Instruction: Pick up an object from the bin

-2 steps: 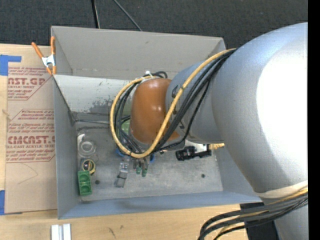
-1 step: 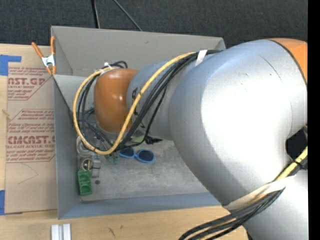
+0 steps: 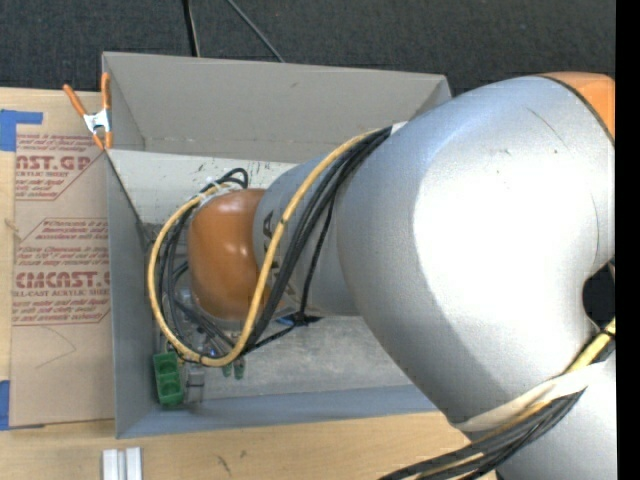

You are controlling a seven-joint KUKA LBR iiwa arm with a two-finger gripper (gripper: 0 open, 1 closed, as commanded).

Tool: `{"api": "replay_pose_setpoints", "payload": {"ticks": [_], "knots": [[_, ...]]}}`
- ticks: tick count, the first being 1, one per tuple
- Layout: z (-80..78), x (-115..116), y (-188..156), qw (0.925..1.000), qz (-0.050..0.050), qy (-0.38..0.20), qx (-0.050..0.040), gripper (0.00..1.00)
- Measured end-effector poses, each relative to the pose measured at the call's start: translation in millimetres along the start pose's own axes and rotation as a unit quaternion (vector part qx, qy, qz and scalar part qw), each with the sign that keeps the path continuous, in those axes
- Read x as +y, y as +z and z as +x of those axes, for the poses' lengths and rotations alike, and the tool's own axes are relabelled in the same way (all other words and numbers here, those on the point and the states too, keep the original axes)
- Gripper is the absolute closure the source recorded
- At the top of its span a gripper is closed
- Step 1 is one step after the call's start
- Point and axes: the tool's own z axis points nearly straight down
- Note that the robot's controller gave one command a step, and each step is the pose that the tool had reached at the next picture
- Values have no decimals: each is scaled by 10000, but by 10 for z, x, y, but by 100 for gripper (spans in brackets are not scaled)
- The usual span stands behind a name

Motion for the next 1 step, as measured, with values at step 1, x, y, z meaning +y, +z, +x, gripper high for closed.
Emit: {"api": "replay_pose_setpoints", "payload": {"ticks": [1], "knots": [[-20,4,-20,10000,-8,5,-12,100]]}}
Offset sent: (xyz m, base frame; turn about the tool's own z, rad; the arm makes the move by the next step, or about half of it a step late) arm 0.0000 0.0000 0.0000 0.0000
